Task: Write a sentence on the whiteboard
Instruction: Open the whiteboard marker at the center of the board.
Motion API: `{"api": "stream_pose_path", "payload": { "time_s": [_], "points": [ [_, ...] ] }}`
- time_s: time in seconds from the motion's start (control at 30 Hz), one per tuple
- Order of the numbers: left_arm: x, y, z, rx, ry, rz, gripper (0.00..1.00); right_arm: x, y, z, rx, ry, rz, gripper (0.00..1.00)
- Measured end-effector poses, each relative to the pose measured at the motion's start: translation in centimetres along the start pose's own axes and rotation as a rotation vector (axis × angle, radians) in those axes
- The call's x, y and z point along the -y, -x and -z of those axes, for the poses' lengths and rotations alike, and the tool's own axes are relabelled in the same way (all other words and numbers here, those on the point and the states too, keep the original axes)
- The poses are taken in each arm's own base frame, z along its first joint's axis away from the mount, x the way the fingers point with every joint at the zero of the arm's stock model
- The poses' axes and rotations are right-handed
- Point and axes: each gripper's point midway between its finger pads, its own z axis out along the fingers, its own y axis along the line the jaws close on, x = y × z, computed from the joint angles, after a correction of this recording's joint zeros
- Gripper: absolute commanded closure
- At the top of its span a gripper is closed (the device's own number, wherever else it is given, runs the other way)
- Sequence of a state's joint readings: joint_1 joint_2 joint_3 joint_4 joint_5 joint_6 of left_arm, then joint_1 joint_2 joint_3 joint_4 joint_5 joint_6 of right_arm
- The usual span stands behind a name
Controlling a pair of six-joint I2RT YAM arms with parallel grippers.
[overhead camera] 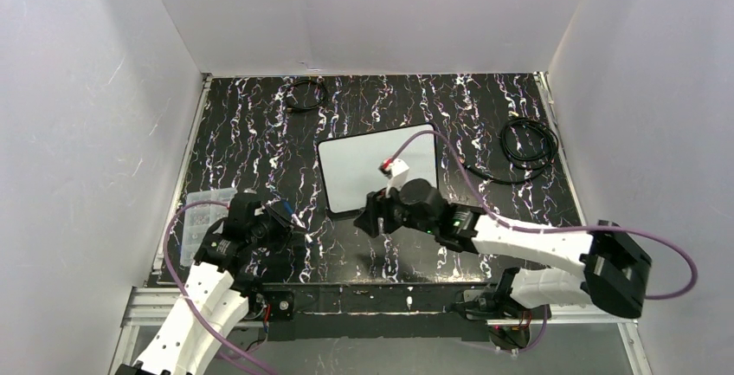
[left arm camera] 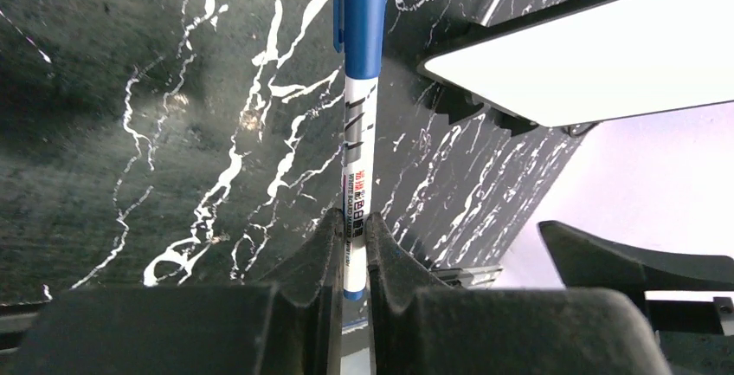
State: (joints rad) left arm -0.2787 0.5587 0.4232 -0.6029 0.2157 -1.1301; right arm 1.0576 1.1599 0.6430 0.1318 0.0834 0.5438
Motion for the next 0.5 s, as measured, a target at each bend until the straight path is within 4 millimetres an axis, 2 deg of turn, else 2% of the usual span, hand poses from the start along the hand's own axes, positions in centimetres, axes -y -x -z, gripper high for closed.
{"api": "stream_pose_path", "payload": {
  "time_s": [0.1,0.27,0.37,0.5],
  "points": [
    [0.4,-0.5,0.3,-0.024,-0.013,0.030,1.00,-3.1,-0.6,-1.8,-0.036,0.050,0.022,0.34],
    [1.9,-0.9,1.1,-0.053,-0.049,0.047,1.00,-7.2,-1.5,-4.3,-0.078,0.108,0.052,0.39],
    [2.7,-0.9,1.5,-0.056,-0.070,0.048,1.00,-8.7,-1.6,-5.8,-0.096,0.122,0.065,0.44],
    [3.1,-1.0,1.8,-0.066,-0.084,0.047,1.00,-9.3,-1.8,-7.8,-0.115,0.113,0.080,0.50]
  ]
}}
